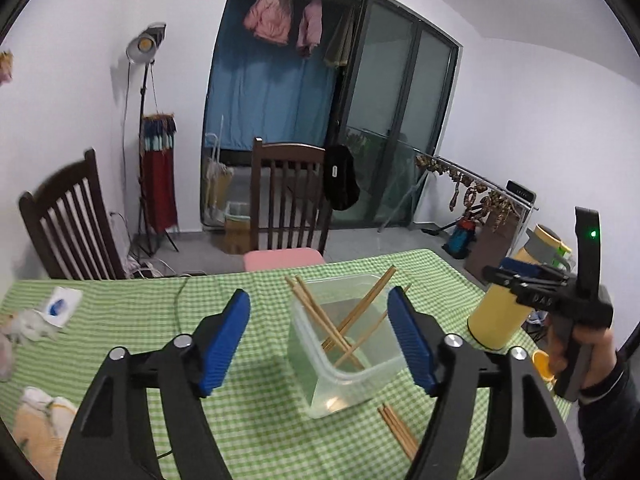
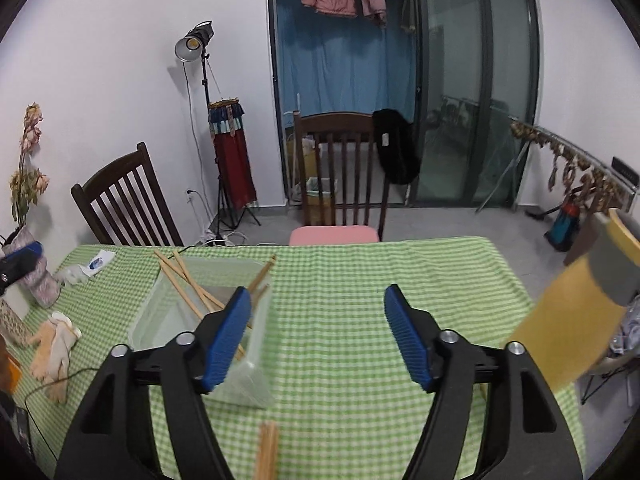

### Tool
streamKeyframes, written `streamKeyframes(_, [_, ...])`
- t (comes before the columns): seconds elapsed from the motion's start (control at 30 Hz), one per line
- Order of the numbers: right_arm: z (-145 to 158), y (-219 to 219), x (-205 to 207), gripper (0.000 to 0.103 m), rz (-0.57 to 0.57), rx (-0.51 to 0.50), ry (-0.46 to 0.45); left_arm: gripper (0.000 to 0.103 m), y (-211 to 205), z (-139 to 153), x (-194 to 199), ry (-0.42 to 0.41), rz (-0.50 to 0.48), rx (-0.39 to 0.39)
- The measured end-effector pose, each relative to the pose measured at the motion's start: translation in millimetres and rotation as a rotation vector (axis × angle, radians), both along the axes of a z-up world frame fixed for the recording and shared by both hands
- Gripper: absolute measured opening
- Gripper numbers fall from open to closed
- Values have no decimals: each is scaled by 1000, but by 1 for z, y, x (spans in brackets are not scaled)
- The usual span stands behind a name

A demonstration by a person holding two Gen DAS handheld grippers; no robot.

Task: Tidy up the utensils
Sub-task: 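Open both tools over the container, dropping the chopsticks inside, then withdraw both open tools from the container toward the remaining chopsticks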

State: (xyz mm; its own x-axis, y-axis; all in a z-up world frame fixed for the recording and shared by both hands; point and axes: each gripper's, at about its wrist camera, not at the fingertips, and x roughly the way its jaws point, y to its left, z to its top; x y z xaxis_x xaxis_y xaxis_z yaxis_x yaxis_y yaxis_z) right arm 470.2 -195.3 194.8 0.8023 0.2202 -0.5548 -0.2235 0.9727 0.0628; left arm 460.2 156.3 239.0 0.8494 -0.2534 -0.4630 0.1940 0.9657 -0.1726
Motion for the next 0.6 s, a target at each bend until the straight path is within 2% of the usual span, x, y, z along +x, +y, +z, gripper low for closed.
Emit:
streamKeyframes(0.17, [8, -19, -30, 73, -21, -34, -28, 70, 1, 9, -37, -30, 10, 24])
streamKeyframes(0.27, [14, -25, -47, 76, -18, -43, -51, 73, 1, 13, -58, -38, 25, 41])
streamKeyframes(0.47, [18, -30, -79, 81, 2, -65, -113, 74, -2, 8, -94, -44, 68, 93])
streamKeyframes(0.6, [9, -32, -101, 83, 13, -74, -147, 82, -13, 3, -122, -77, 112, 126])
